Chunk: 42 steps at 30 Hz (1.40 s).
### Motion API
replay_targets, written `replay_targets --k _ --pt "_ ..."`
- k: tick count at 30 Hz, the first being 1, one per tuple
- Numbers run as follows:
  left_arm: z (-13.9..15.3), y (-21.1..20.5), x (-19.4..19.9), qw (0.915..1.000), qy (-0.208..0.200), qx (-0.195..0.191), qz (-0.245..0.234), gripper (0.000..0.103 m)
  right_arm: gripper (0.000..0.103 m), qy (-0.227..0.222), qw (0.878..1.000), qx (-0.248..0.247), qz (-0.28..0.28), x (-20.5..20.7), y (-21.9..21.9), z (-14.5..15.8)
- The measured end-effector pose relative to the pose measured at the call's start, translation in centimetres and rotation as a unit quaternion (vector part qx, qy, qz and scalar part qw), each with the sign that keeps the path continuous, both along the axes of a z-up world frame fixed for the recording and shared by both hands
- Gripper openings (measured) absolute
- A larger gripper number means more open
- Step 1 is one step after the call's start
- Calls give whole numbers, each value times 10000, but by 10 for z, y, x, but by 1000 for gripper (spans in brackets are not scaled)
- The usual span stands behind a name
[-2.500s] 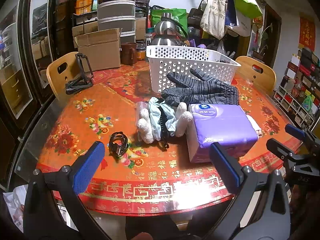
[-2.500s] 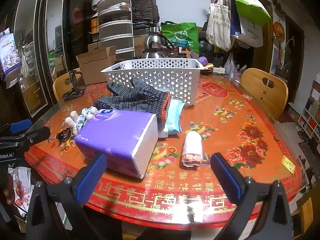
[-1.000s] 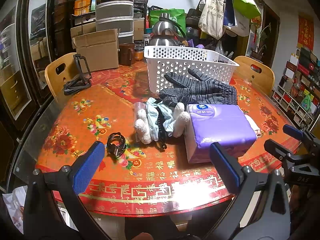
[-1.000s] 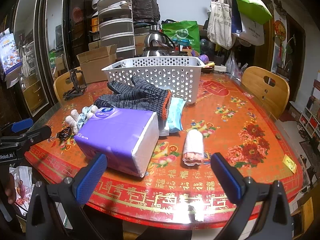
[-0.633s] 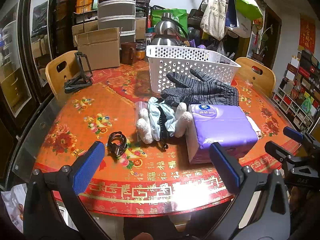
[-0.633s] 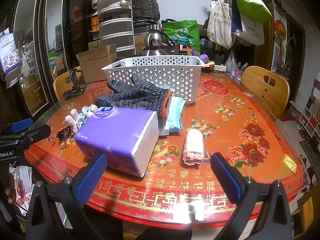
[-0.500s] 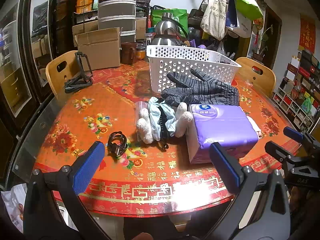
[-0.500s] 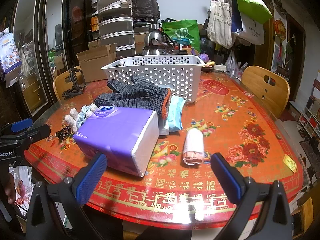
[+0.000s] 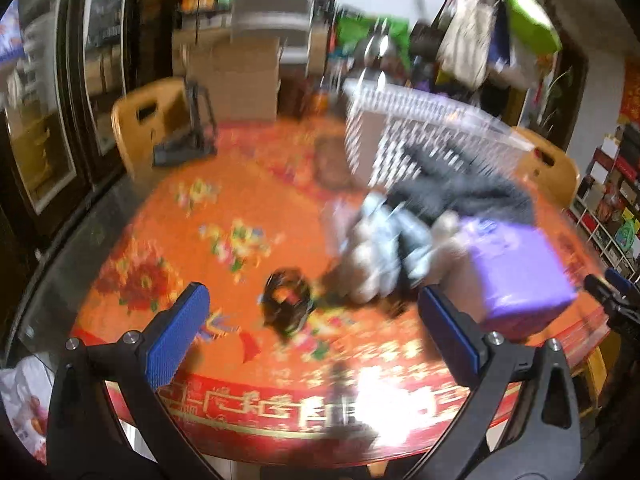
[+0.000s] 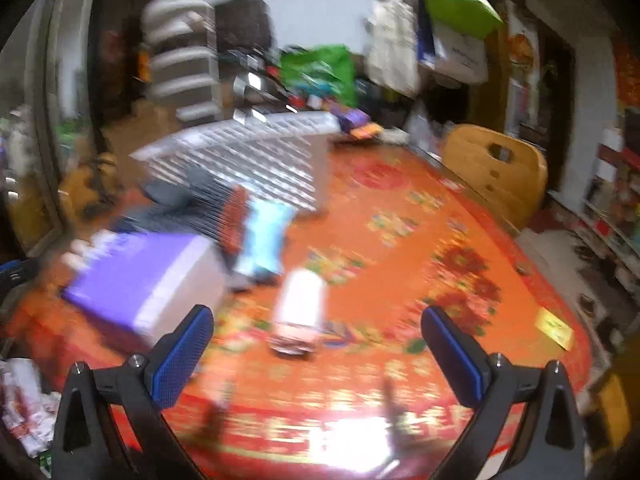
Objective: Organize soft objects
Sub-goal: 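Grasp the coiled black cable with the left tool while the right tool grasps the rolled white towel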
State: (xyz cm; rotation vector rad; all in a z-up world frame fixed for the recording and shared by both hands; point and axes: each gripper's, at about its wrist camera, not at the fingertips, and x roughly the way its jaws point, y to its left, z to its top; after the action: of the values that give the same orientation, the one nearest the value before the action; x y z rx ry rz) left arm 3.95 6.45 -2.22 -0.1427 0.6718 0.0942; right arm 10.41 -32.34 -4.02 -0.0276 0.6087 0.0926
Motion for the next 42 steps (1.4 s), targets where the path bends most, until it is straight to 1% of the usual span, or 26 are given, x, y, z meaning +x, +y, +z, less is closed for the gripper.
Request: replay_targets --k 2,4,6,7,8,10,11,12,16,18,19,20,21,23,24,25,26,29,36,37,38,39,40,42 --pt "-15 14 7 9997 203 -78 58 103 103 183 9997 130 50 9 -6 -10" --pt "-28 21 12 9993 342 -176 0 103 102 299 9994 190 33 16 -8 -19" --pt "-39 27 16 9989 448 -89 40 103 98 340 9993 133 63 19 -8 -26" --pt "-43 28 17 9988 488 -14 80 103 93 379 9992 98 114 21 -7 -30" --pt "-48 30 21 9985 546 45 86 103 85 427 9989 89 152 24 -6 -33" --pt "-55 30 26 9981 613 42 53 103 76 525 9983 72 234 26 -3 -40" --pt "-59 30 29 9978 656 31 20 103 74 562 9980 82 262 27 -3 -43" --pt "-62 29 31 9977 674 49 -13 103 74 483 9984 43 278 26 -1 -43" --pt "-70 22 42 9973 709 210 -27 97 74 481 9982 -40 360 31 5 -45" --pt "-70 20 45 9973 697 244 -9 91 74 466 9981 -90 391 33 8 -46" --pt "-70 19 47 9972 691 275 0 85 74 459 9981 -115 401 34 10 -46" --pt "-69 19 48 9973 687 268 -11 77 74 454 9980 -153 409 35 12 -47" --pt "-68 18 50 9973 679 280 -8 73 74 451 9980 -182 407 35 13 -47" --pt "-65 16 52 9973 677 278 -34 53 73 458 9979 -214 406 37 16 -47" --pt "-64 15 52 9973 676 278 -71 49 73 462 9979 -207 410 38 16 -47" --pt "-63 13 53 9973 666 283 -106 41 72 463 9979 -209 411 39 17 -46" --pt "-63 13 54 9973 666 284 -126 38 72 463 9979 -214 408 40 17 -46" --pt "-62 8 53 9973 637 336 -144 38 71 468 9978 -202 416 41 19 -46" --pt "-62 8 52 9976 600 325 -144 38 69 477 9978 -120 454 47 24 -45" --pt "-62 8 51 9976 591 331 -143 38 65 493 9978 -127 435 48 23 -45" --pt "-63 8 51 9976 582 333 -146 38 54 498 9979 -182 375 49 23 -45" --pt "-63 8 51 9977 572 332 -147 38 47 504 9979 -179 366 49 23 -44" --pt "-63 8 50 9978 562 329 -150 38 38 505 9979 -146 365 49 22 -43" --pt "-63 8 48 9980 524 313 -155 37 36 503 9979 -117 396 51 20 -43"
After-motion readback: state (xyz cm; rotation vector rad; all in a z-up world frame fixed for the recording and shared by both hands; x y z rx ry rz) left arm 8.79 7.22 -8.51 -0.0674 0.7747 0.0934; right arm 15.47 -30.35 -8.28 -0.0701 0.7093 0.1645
